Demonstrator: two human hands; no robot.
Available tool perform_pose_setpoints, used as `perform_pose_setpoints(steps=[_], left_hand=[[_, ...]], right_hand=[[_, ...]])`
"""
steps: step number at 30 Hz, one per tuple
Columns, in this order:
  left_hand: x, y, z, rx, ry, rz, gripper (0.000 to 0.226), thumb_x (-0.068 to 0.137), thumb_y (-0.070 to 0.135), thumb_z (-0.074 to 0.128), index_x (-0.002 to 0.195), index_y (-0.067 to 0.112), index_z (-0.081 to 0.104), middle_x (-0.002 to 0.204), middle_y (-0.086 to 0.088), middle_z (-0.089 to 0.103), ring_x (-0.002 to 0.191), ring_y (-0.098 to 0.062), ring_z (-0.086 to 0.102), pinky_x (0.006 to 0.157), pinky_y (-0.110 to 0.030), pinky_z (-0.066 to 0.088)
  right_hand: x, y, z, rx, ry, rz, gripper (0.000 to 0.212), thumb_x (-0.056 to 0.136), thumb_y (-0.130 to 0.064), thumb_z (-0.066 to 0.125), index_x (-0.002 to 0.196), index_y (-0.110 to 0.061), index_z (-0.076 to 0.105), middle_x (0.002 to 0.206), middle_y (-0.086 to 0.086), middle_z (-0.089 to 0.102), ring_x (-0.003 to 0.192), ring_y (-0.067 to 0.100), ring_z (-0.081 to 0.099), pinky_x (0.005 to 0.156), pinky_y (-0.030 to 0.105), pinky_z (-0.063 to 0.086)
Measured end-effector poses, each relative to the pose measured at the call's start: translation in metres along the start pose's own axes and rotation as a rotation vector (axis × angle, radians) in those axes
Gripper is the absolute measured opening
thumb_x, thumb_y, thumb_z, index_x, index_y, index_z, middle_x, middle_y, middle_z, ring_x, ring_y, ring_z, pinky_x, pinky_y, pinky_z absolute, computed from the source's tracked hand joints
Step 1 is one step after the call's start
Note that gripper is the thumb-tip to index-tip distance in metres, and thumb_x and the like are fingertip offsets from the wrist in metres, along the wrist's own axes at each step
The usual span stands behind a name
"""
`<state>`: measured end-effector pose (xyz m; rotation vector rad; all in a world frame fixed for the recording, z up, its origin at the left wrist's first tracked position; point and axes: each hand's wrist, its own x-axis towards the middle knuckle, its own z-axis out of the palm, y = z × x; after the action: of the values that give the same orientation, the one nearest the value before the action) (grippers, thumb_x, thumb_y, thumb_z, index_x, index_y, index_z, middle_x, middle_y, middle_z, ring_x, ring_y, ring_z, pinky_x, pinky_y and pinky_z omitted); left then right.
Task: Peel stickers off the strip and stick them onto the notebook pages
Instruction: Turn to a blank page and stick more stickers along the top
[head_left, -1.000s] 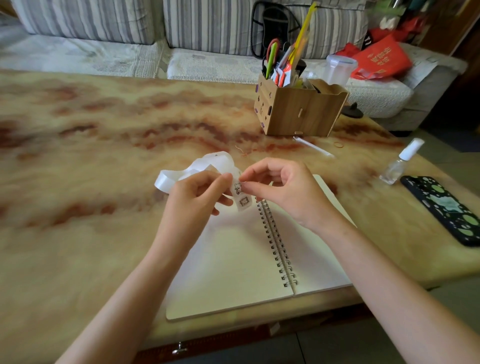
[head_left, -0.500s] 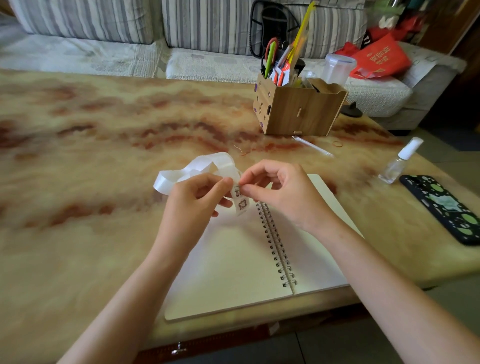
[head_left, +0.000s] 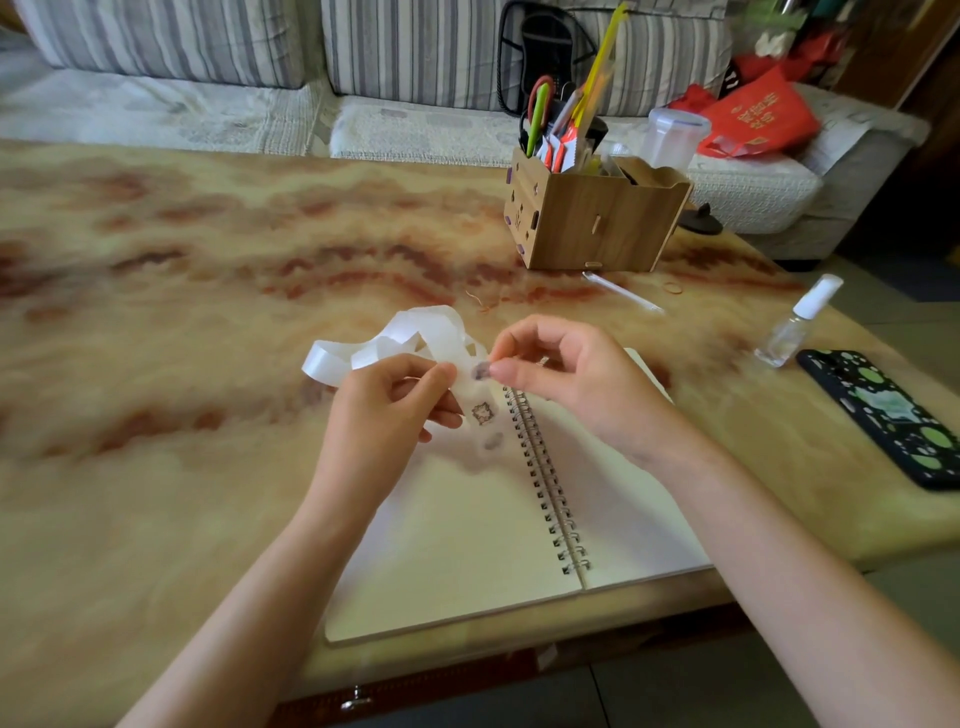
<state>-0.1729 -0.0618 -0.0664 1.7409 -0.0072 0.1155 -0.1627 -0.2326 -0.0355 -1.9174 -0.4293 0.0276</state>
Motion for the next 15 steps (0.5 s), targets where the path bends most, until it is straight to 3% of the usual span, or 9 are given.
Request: perform_pose_setpoints(steps=[4,10,15], left_hand=[[0.0,-0.001,0.001,0.021,-0.009,-0.002,0.019,0.091,0.017,0.059,0.075,0.014,0.068,0.058,0.007,0.067,0.057,-0.003,0.063,0.048,-0.011,0.041],[-0.001,-0.005,0.003,0.046,-0.05,-0.036,0.02,0.09,0.017,0.06,0.072,0.015,0.068,0.055,0.011,0.065,0.055,0.001,0.06,0.049,-0.008,0.04],[0.0,-0.006,0.005,0.064,-0.069,-0.047,0.022,0.09,0.017,0.061,0.069,0.017,0.066,0.052,0.012,0.064,0.051,0.003,0.058,0.048,-0.008,0.038]], right_hand=[[0.004,0.003,-0.022,0.048,0.083,0.085,0.01,0.087,-0.008,0.066,0.083,-0.017,0.064,0.07,-0.01,0.063,0.06,0.004,0.053,0.051,0.017,0.034],[0.012,0.037,-0.074,-0.009,0.38,0.318,0.007,0.084,-0.011,0.069,0.078,-0.013,0.067,0.065,-0.002,0.06,0.05,0.005,0.048,0.043,0.015,0.029],[0.009,0.061,-0.09,-0.08,0.464,0.379,0.01,0.085,-0.006,0.067,0.076,-0.011,0.065,0.064,0.003,0.053,0.052,0.01,0.041,0.042,0.012,0.029]])
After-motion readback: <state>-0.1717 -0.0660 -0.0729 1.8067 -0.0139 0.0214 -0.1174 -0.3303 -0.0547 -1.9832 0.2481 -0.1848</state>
